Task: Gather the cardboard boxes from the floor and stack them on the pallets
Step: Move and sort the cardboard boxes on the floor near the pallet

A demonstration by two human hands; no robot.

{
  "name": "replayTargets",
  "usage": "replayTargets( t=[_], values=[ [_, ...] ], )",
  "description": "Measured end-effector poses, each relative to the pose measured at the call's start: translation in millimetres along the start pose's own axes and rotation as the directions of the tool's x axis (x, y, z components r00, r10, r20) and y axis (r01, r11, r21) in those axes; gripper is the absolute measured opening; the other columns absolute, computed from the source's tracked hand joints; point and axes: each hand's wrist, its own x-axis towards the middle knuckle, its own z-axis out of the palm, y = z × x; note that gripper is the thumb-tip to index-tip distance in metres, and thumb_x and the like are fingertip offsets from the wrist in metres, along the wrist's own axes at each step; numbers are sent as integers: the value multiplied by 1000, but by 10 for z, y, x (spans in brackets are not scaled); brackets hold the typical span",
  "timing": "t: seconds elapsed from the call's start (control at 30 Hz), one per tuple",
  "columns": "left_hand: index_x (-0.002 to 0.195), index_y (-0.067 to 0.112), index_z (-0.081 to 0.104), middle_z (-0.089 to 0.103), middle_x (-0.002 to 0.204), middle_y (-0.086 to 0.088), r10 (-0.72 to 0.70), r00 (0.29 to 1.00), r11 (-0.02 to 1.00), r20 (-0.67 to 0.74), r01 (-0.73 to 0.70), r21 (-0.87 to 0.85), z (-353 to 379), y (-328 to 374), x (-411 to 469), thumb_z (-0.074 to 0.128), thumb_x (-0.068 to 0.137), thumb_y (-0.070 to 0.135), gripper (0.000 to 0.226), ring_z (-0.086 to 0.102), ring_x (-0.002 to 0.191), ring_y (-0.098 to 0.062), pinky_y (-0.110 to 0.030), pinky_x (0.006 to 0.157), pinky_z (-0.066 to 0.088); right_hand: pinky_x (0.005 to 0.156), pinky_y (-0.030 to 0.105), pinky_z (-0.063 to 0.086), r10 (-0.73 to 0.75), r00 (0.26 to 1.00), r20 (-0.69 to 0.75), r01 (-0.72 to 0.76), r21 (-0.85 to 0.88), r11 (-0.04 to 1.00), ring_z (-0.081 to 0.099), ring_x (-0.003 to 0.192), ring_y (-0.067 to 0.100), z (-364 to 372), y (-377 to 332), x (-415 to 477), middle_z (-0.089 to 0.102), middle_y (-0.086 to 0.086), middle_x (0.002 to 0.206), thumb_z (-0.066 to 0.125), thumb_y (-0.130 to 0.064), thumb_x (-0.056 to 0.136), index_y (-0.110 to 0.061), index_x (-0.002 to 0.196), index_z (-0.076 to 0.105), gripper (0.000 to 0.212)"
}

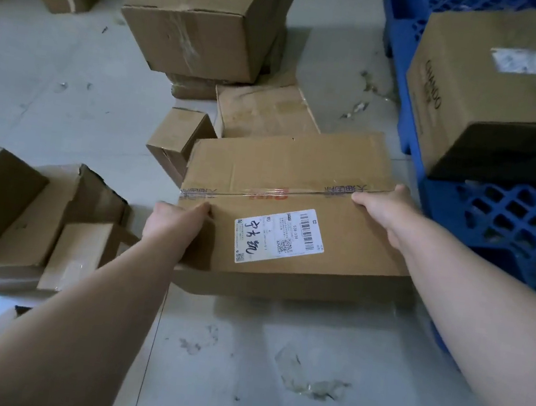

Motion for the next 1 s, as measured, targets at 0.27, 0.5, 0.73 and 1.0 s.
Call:
replayTargets(
  t=[0.27, 0.5, 0.73, 1.0],
  values=[
    [115, 15, 43, 55, 96, -2, 175, 982, 982, 63, -179, 53, -233, 429, -357, 65, 82, 54, 56, 55, 85, -21, -34, 72, 47, 68, 33, 39, 52, 993, -105, -35, 153, 988, 55, 100, 28, -508, 82, -476, 55, 8, 128, 71, -43, 81, -17, 135, 40, 68],
    [130, 12, 43, 58, 104, -7, 324, 942, 924, 92, -336, 184, -390, 944, -581, 65, 72, 64, 80, 60, 92, -28, -38, 80, 54, 56, 30, 33, 142, 962, -234, -81, 254, 964, 49, 92, 24, -901, 148, -933, 53, 8, 132, 69, -43, 83, -15, 140, 36, 71],
    [132, 10, 42, 58, 107, -7, 452, 866, 846, 215, -492, 207, -257, 1268, -1028, 63, 74, 65, 83, 59, 92, -28, -37, 77, 54, 72, 34, 37, 240, 904, -354, -105, 360, 927, 52, 99, 26, -1372, 339, -1423, 54, 9, 129, 70, -41, 83, -14, 135, 39, 66],
    [136, 8, 42, 59, 127, -13, 638, 668, 644, 383, -736, 210, 80, 1734, -1953, 60, 69, 64, 89, 58, 114, -33, -40, 97, 49, 93, 43, 47, 435, 772, -463, -150, 533, 833, 53, 116, 34, -1962, 894, -1953, 53, 11, 132, 72, -47, 76, -14, 136, 37, 77]
  ],
)
